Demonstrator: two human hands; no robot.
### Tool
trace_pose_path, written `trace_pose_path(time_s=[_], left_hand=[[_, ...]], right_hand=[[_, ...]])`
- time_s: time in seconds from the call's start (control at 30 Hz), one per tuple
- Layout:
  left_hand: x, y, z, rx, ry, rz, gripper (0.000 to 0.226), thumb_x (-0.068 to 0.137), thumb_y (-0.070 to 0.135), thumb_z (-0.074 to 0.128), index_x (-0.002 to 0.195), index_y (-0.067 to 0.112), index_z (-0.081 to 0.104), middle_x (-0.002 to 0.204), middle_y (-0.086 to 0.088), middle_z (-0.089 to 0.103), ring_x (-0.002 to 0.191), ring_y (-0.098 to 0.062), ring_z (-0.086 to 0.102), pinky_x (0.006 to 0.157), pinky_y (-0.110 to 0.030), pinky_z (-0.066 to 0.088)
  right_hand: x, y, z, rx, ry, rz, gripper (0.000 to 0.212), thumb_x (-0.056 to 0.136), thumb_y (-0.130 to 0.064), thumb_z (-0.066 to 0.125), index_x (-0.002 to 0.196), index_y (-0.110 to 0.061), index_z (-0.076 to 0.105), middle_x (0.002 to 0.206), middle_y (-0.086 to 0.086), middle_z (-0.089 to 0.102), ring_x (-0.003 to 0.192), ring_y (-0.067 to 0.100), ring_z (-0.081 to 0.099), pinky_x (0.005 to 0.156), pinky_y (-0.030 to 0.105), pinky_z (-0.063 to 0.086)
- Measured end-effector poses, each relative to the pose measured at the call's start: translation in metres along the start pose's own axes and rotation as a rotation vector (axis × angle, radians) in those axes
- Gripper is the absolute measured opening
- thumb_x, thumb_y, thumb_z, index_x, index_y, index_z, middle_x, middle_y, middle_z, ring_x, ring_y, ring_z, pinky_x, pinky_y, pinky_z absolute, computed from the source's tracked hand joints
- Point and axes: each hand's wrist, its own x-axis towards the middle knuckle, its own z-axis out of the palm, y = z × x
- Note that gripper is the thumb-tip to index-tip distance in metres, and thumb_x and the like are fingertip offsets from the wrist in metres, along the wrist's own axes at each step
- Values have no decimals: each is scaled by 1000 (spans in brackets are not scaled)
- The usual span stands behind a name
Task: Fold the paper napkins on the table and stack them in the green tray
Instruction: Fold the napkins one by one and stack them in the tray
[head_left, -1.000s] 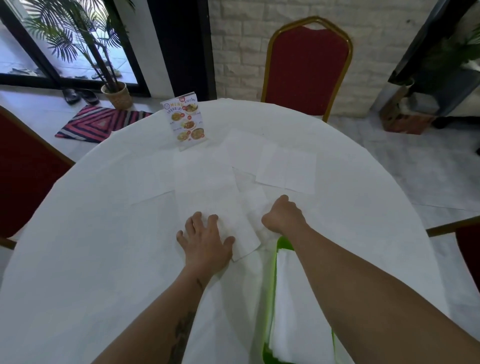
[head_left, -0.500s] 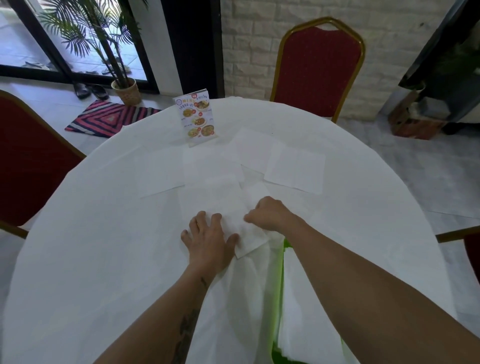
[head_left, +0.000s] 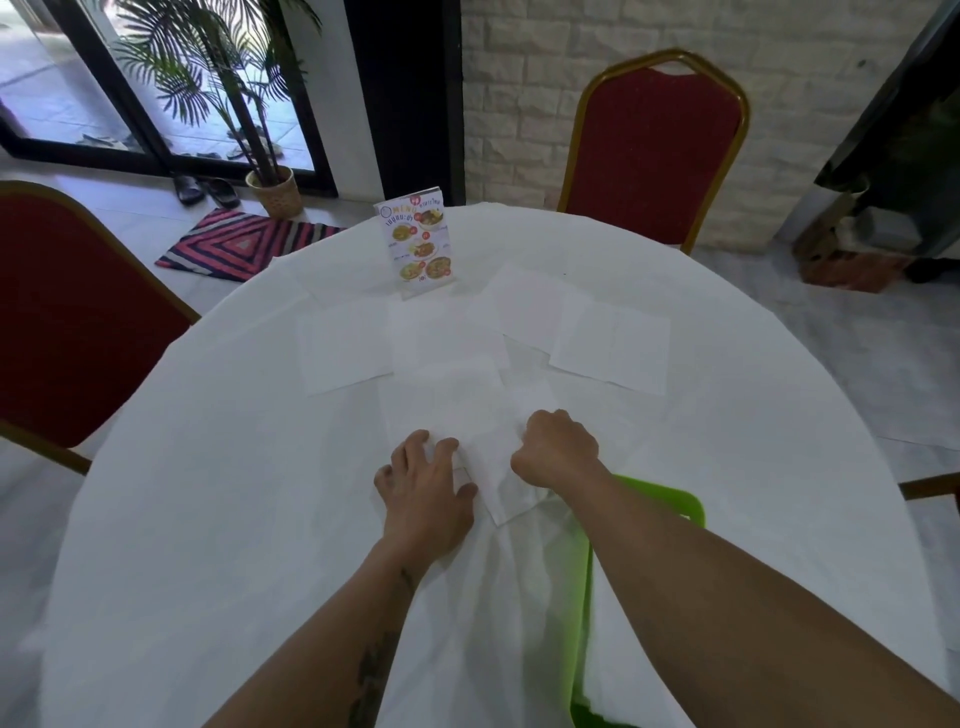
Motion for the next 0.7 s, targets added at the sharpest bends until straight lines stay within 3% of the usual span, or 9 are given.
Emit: trace_pose_path(time_s=[0.13,0.23,0.3,0.4,0.57,0.7], left_hand=[[-4,-4,-1,-32,27,7,50,88,39,53,135,29,38,147,-2,26,138,-26,20,113,-46,16],[-8,-6,-5,-94,49,0,46,89,34,51,133,28,43,143,0,33,135,-24,26,112,-46,20],[-10,-6,-8,-148,60,-11,42,89,32,51,131,28,45,139,1,39,132,-23,31,111,-46,24],[-16,-6,-17,-255,73,-40,40,89,29,52,128,28,48,136,1,44,127,-23,38,108,-45,29],[-34,-15,-32,-374,56,-47,36,90,27,53,125,29,51,135,3,46,121,-23,47,106,-45,34],[-52,-22,-44,-577,24,-63,29,92,25,53,121,28,54,127,1,51,108,-18,55,100,-40,45]], right_hand=[[-8,-4,-3,88,-2,1,14,74,-19,54,87,-13,53,99,8,61,90,30,61,70,30,48],[-17,-9,-7,249,-17,24,9,65,-19,49,72,-14,48,79,3,54,70,25,53,55,27,36],[-24,-12,-9,424,-18,29,8,65,-16,47,70,-12,51,73,3,53,66,24,50,56,28,37],[-37,-16,-13,681,-14,24,12,75,-12,47,75,-12,60,84,3,64,71,21,56,60,27,43],[-62,-19,-12,868,-82,40,28,81,-4,52,94,-18,72,97,3,72,83,21,66,66,32,52],[-96,-21,-14,981,-37,64,14,89,-10,65,84,-22,71,92,3,73,81,19,67,70,30,53]])
